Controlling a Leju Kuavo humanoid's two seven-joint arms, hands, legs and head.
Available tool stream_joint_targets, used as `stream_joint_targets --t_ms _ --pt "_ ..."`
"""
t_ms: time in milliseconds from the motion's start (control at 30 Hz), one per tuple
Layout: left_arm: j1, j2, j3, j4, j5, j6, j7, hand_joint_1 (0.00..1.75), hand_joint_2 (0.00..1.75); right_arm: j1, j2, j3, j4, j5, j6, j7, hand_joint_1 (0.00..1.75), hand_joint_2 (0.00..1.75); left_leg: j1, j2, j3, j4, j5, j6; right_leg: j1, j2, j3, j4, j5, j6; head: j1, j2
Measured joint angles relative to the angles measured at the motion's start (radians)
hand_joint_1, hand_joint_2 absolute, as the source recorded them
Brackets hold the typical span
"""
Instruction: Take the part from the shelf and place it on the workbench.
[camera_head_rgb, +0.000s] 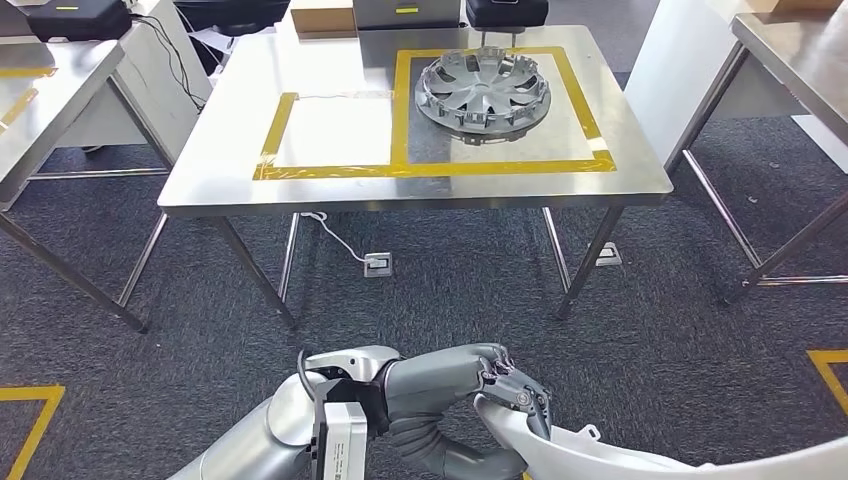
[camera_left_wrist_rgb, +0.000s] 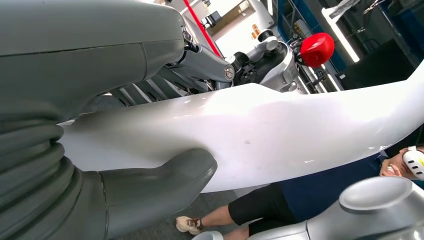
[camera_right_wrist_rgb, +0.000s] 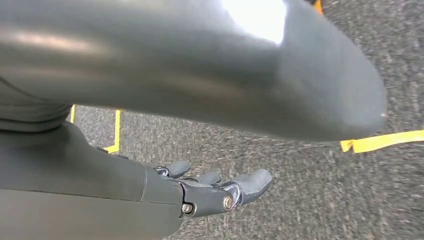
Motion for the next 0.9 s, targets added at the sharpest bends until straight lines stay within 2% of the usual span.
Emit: stream_joint_targets --t_ms 33,67,100,200,267,300,367,400,433,467,533,567,600,700,767,800,867,900 --pt "-0.009 -0.001 0.002 0.007 0.002 -0.002 0.0 1.75 1.75 -0.004 0.0 0.0 0.0 0.0 0.0 0.003 0.0 0.0 -0.003 -0.001 0.021 -0.068 0.044 0.007 0.002 0.001 0.009 0.0 -0.008 0.002 -0.001 0.0" --pt "-0.016 -0.001 0.003 0.013 0.003 -0.003 0.0 1.75 1.75 -0.007 0.001 0.0 0.001 0.0 0.0 0.004 0.0 0.0 -0.005 -0.001 0.04 -0.124 0.07 0.013 0.003 0.003 0.014 0.001 -0.016 0.006 -0.002 0.0" --pt "-0.02 -0.002 0.003 0.019 0.004 -0.004 0.0 1.75 1.75 -0.01 0.001 0.001 0.001 0.001 0.0 0.004 0.0 0.0 -0.008 -0.001 0.052 -0.158 0.079 0.018 0.004 0.005 0.016 0.0 -0.022 0.012 -0.002 0.0" --pt "-0.03 -0.008 0.004 0.029 0.007 -0.006 -0.001 1.75 1.75 -0.014 0.001 0.001 0.002 0.002 -0.001 0.009 0.0 0.0 -0.009 -0.003 0.065 -0.182 0.069 0.029 0.001 0.003 0.022 -0.006 -0.031 0.031 -0.002 0.0" --pt "-0.036 -0.015 0.004 0.034 0.012 -0.011 -0.006 1.75 1.75 -0.019 0.002 0.001 0.002 0.0 -0.003 0.013 0.0 0.0 -0.004 -0.003 0.081 -0.196 0.066 0.038 0.0 0.0 0.01 0.029 -0.047 0.041 0.001 0.0" --pt "-0.038 -0.018 0.004 0.036 0.014 -0.013 -0.008 1.75 1.75 -0.02 0.002 0.001 0.002 -0.002 -0.004 0.016 0.0 0.0 -0.001 -0.002 0.09 -0.201 0.063 0.042 -0.001 -0.001 -0.016 0.074 -0.062 0.045 0.004 0.0" --pt "-0.039 -0.022 0.003 0.044 0.016 -0.016 -0.01 1.75 1.75 -0.018 0.002 0.001 0.002 -0.004 -0.006 0.021 0.0 0.0 -0.001 -0.001 0.101 -0.204 0.053 0.046 -0.002 -0.002 -0.102 0.202 -0.099 0.053 0.009 0.0" --pt "-0.038 -0.023 0.002 0.049 0.016 -0.017 -0.011 1.75 1.75 -0.016 0.002 0.001 0.002 -0.004 -0.006 0.022 0.0 0.0 -0.001 -0.001 0.107 -0.203 0.047 0.046 -0.003 -0.002 -0.143 0.25 -0.102 0.056 0.01 0.0" --pt "-0.036 -0.023 0.002 0.053 0.016 -0.017 -0.011 1.75 1.75 -0.014 0.002 0.001 0.002 -0.004 -0.006 0.022 0.0 0.0 0.0 -0.002 0.115 -0.203 0.039 0.045 -0.003 -0.002 -0.169 0.266 -0.087 0.058 0.011 0.0" --pt "-0.036 -0.023 0.001 0.056 0.016 -0.018 -0.012 1.75 1.75 -0.012 0.002 0.001 0.002 -0.004 -0.006 0.022 0.0 0.0 0.0 -0.003 0.125 -0.203 0.03 0.043 -0.004 -0.002 -0.174 0.243 -0.051 0.059 0.012 0.0" --pt "-0.035 -0.025 0.001 0.059 0.016 -0.019 -0.015 1.75 1.75 -0.011 0.002 0.001 0.002 -0.004 -0.005 0.021 0.0 0.0 0.001 -0.003 0.147 -0.201 0.01 0.036 -0.006 -0.005 -0.138 0.12 0.043 0.06 0.014 0.0" --pt "-0.036 -0.025 0.001 0.06 0.016 -0.02 -0.016 1.75 1.75 -0.011 0.002 0.001 0.002 -0.004 -0.005 0.021 0.0 0.0 -0.001 -0.003 0.153 -0.199 0.0 0.03 -0.005 -0.006 -0.116 0.061 0.07 0.056 0.016 0.0" --pt "-0.035 -0.025 0.001 0.061 0.016 -0.02 -0.017 1.75 1.75 -0.011 0.003 0.001 0.002 -0.005 -0.005 0.021 0.0 0.0 -0.004 -0.004 0.156 -0.198 -0.008 0.025 -0.004 -0.006 -0.101 0.023 0.081 0.05 0.017 0.0" --pt "-0.035 -0.025 0.001 0.061 0.016 -0.021 -0.02 1.75 1.75 -0.009 0.005 0.001 0.003 -0.005 -0.006 0.021 0.0 0.0 -0.007 -0.004 0.164 -0.201 -0.023 0.009 -0.002 -0.006 -0.09 0.005 0.066 0.024 0.017 0.0" --pt "-0.036 -0.025 0.001 0.059 0.016 -0.022 -0.022 1.75 1.75 -0.008 0.006 0.001 0.003 -0.005 -0.007 0.02 0.0 0.0 -0.004 -0.003 0.157 -0.168 -0.043 -0.002 -0.004 -0.005 -0.079 0.003 0.057 0.01 0.013 0.0" --pt "-0.036 -0.025 0.001 0.058 0.016 -0.022 -0.024 1.75 1.75 -0.008 0.006 0.001 0.003 -0.005 -0.008 0.019 0.0 0.0 -0.003 -0.003 0.135 -0.121 -0.063 -0.007 -0.005 -0.005 -0.071 0.002 0.052 0.003 0.011 0.0" --pt "-0.034 -0.02 0.001 0.058 0.016 -0.021 -0.026 1.75 1.75 -0.007 0.006 0.001 0.003 -0.003 -0.008 0.019 0.0 0.0 -0.001 -0.002 0.052 0.018 -0.112 -0.012 -0.003 -0.005 -0.059 0.002 0.04 -0.004 0.007 0.0" --pt "-0.032 -0.016 0.001 0.058 0.016 -0.021 -0.026 1.75 1.75 -0.007 0.006 0.001 0.003 -0.002 -0.008 0.019 0.0 0.0 -0.001 -0.002 0.01 0.076 -0.122 -0.013 -0.002 -0.005 -0.052 0.002 0.033 -0.005 0.005 0.0"
